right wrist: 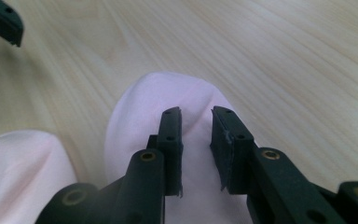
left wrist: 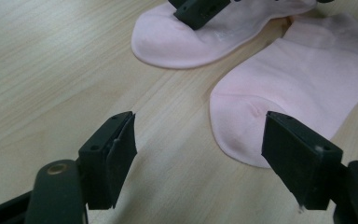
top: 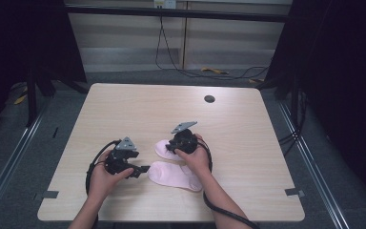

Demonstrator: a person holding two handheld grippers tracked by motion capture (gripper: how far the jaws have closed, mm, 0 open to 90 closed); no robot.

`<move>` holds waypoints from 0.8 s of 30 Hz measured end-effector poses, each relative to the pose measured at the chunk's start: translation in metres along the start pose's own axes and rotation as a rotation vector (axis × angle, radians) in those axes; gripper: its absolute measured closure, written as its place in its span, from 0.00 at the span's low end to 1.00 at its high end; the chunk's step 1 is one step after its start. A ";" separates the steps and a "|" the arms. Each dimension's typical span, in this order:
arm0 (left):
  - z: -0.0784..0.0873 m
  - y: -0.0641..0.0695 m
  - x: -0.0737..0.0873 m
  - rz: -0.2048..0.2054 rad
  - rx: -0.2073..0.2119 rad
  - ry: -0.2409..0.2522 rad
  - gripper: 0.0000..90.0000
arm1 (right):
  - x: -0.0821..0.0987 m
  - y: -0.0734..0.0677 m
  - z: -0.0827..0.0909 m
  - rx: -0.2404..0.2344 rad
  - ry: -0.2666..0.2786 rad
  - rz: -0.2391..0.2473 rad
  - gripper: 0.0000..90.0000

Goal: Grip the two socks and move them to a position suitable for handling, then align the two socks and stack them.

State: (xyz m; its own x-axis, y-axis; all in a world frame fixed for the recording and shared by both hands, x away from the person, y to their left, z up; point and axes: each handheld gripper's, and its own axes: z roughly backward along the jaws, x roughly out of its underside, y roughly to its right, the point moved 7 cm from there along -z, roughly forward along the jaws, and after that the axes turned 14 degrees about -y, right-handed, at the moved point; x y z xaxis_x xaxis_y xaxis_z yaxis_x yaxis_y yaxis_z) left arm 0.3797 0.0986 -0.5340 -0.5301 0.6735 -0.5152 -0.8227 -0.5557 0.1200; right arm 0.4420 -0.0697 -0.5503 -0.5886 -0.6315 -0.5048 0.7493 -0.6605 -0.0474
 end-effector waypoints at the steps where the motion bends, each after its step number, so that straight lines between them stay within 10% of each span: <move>1: 0.000 0.000 0.000 0.000 0.000 0.000 0.29 | 0.000 0.000 0.000 0.000 0.000 0.000 0.81; 24: -0.013 -0.014 -0.021 0.041 -0.016 -0.023 0.28 | 0.066 0.041 0.067 0.099 0.059 -0.134 0.58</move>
State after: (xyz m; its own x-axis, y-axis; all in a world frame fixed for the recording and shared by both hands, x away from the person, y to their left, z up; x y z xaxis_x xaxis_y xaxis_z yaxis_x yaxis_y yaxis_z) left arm 0.4050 0.0858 -0.5363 -0.5685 0.6608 -0.4901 -0.7966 -0.5910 0.1272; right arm 0.4130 -0.1656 -0.5278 -0.6604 -0.5116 -0.5497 0.6299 -0.7759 -0.0347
